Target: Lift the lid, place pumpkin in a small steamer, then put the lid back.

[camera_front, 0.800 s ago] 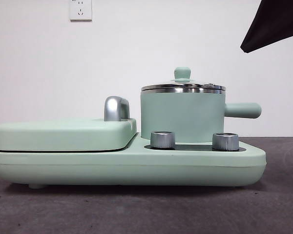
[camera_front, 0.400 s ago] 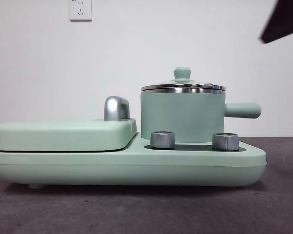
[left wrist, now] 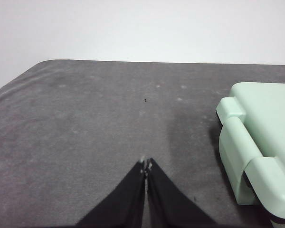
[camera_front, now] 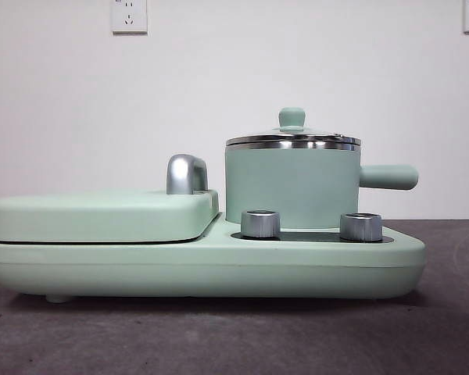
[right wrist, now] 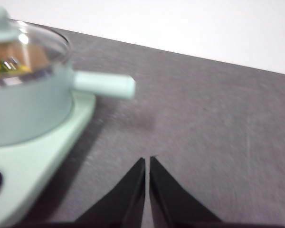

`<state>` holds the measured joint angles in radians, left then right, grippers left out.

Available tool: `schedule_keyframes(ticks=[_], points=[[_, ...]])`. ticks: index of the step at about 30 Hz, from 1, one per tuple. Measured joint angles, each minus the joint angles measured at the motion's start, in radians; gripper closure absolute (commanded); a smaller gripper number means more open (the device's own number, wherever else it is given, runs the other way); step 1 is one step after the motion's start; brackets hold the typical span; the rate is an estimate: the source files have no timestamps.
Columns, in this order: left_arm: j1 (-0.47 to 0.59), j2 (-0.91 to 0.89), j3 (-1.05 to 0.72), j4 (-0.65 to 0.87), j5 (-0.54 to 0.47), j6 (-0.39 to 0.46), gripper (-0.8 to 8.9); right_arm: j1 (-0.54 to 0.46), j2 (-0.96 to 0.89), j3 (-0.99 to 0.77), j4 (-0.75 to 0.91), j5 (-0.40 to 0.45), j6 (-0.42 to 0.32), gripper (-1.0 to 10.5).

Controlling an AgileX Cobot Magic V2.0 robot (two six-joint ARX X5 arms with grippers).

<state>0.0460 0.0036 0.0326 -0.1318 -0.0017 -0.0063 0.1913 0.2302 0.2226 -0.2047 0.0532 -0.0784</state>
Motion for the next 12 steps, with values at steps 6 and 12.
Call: schedule_keyframes(ticks=[6,12], points=[[0.0,0.0,0.0,0.0,0.0,0.0,8.07,-0.056,-0.22,-0.128,0.001,0.0,0.0,9.3],[0.001,0.0,0.0,0.002,0.0,0.0,8.07,-0.089,-0.226,-0.163,0.014,0.0,0.001,9.3]])
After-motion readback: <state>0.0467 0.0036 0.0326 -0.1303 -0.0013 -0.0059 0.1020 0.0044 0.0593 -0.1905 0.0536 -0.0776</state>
